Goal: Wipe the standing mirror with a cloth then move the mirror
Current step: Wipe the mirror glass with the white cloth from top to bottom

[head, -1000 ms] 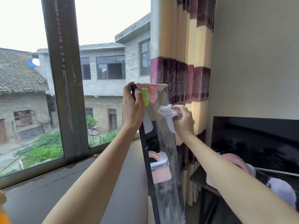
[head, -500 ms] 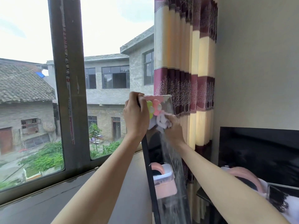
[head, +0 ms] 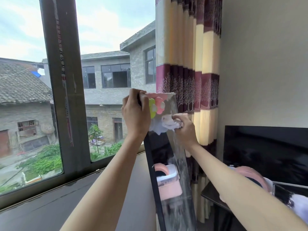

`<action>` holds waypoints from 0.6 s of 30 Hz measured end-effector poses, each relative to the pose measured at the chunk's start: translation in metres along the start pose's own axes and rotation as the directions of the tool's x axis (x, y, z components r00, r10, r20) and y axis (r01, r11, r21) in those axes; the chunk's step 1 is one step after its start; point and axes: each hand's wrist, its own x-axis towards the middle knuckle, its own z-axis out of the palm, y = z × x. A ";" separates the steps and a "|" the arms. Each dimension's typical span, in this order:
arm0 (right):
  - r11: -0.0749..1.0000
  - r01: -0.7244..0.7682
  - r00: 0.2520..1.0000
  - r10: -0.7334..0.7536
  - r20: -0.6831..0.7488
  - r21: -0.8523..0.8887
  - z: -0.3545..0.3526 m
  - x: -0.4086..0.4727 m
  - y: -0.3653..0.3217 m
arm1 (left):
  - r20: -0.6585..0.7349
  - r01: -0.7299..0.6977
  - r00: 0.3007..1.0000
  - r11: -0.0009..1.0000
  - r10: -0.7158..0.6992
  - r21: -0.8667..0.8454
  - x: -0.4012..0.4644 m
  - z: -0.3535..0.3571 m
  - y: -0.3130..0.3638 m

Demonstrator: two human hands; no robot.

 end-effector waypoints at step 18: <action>0.991 -0.108 0.938 0.129 0.322 -0.082 -0.023 -0.049 -0.004 | 0.148 0.055 0.989 0.985 -0.030 -0.166 0.004 -0.006 -0.009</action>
